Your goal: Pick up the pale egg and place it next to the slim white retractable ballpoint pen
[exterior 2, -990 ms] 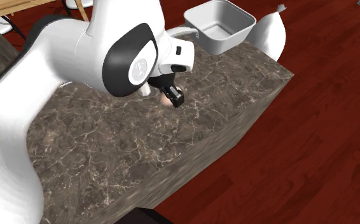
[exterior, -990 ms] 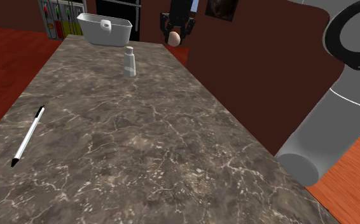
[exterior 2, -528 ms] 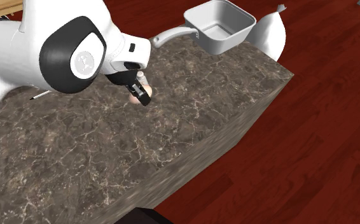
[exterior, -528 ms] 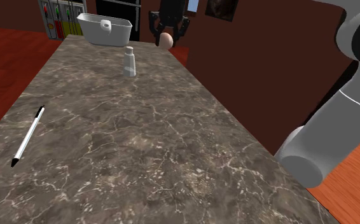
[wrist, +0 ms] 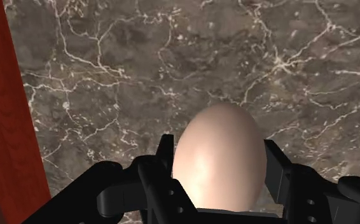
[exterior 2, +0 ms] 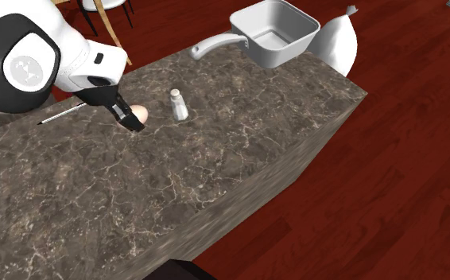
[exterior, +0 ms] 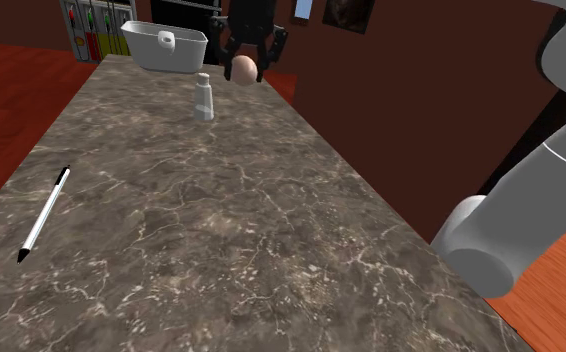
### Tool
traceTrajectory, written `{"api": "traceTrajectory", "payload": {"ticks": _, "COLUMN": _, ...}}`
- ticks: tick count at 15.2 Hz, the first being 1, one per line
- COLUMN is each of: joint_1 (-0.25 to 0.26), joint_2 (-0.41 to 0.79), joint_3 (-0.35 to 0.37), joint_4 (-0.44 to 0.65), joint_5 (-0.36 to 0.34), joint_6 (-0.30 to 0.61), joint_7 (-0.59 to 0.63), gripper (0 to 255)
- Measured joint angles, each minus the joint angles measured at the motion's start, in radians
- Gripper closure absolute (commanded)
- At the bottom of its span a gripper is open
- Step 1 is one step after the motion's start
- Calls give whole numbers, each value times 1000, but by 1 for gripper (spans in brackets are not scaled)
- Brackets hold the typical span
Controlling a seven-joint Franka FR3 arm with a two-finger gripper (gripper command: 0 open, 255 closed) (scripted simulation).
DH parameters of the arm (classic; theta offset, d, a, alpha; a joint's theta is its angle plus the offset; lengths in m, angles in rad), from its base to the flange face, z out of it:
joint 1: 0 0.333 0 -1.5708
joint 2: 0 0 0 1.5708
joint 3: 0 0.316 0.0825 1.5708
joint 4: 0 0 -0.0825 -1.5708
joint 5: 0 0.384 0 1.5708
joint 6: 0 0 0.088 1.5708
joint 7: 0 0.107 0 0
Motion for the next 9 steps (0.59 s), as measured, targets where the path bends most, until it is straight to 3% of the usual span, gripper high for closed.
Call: {"api": "traceTrajectory", "payload": {"ticks": 9, "joint_1": 89, "joint_2": 36, "joint_3": 142, "joint_4": 44, "joint_5": -21, "joint_6": -39, "joint_7": 229, "gripper": 255}}
